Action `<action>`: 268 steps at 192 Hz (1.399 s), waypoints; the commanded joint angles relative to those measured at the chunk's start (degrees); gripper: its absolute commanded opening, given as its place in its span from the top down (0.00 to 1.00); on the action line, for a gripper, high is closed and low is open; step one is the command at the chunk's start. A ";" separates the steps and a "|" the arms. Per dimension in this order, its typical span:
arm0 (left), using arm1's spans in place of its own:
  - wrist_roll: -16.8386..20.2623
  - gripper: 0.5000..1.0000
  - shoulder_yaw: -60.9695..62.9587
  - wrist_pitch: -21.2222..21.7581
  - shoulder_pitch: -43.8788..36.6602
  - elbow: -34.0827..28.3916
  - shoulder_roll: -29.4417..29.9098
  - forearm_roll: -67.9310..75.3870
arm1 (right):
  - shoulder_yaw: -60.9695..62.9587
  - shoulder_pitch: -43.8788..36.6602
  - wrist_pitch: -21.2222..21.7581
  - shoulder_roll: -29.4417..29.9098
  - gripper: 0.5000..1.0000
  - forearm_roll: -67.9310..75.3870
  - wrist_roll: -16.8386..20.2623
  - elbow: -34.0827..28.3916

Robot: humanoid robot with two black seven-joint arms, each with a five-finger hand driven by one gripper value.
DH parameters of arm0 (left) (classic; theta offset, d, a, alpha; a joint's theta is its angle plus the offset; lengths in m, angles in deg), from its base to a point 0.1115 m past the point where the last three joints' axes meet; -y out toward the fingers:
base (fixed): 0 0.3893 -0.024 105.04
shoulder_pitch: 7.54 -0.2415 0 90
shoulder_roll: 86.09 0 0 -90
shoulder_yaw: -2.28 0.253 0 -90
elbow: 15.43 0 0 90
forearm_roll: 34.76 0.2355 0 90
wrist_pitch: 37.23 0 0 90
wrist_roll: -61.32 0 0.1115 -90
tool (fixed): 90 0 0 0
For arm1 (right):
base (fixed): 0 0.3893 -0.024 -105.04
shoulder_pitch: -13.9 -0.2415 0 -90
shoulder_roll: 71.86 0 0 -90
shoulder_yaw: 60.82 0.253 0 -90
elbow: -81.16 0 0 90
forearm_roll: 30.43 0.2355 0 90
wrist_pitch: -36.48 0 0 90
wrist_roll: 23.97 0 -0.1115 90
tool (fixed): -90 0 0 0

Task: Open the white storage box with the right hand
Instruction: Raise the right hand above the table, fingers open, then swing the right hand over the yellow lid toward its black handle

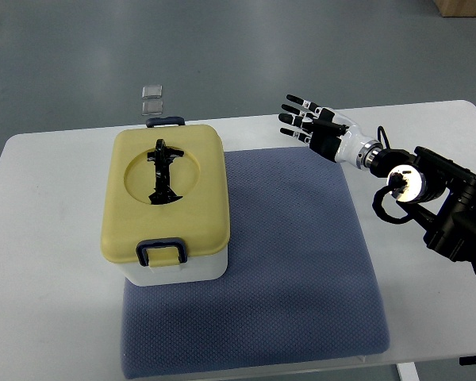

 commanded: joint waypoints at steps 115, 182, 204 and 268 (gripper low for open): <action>0.09 0.00 0.00 0.08 0.18 0.00 0.00 -0.08 | -0.15 -1.01 -2.02 0.45 0.14 -0.36 -0.57 -0.26; 0.09 0.00 0.00 0.00 0.18 0.00 0.00 -0.08 | -0.23 -6.11 -1.76 -0.08 0.14 -4.93 -1.53 -0.26; 0.09 0.00 0.00 0.08 0.18 0.00 0.00 -0.08 | -0.23 -9.18 -1.41 -2.01 0.14 -13.09 -4.78 -0.35; 0.09 0.00 0.00 0.00 0.18 0.00 0.00 -0.08 | -8.32 -20.87 1.58 -4.30 0.14 -37.09 -11.99 -2.89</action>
